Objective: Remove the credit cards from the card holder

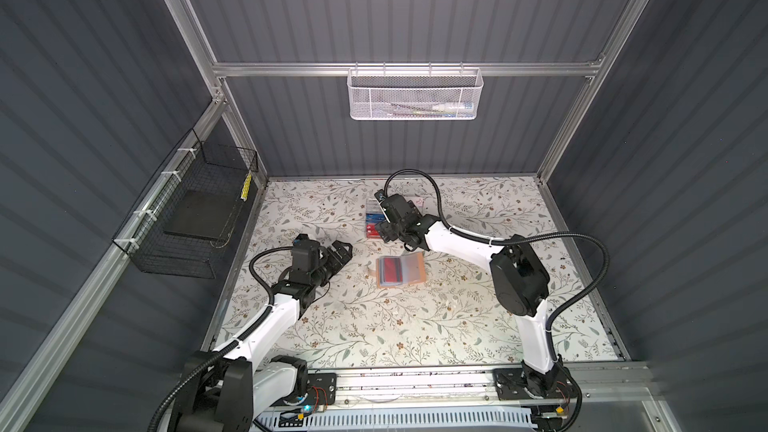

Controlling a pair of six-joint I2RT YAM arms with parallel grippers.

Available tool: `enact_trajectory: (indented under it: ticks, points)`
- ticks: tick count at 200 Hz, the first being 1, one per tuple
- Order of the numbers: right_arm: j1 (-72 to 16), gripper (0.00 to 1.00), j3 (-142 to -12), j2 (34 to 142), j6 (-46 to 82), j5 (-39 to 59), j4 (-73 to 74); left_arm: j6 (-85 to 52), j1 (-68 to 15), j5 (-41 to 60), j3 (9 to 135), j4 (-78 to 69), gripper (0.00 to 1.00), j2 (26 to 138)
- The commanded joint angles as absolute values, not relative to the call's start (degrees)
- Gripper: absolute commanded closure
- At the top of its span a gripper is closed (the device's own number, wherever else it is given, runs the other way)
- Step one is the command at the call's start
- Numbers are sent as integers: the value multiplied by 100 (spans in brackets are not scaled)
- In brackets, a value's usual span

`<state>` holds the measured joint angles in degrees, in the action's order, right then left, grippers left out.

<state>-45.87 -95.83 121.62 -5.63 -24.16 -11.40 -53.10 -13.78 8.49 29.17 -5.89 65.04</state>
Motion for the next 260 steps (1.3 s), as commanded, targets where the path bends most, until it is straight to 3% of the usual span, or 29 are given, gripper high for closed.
enact_trajectory:
  ticks: [1,99,260]
  points:
    - [-4649,1,-9835,12412,-854,-2757,-1412,-5365,-1284,1288,2809,-970,0,6597]
    - [-4639,1,-10716,13282,-924,-3544,-1455,-5275,-1074,1544,2652,-1035,0,6528]
    - [-4438,1,-11388,13811,-868,-3757,-1367,-5232,-1048,1714,2586,-1335,0,6901]
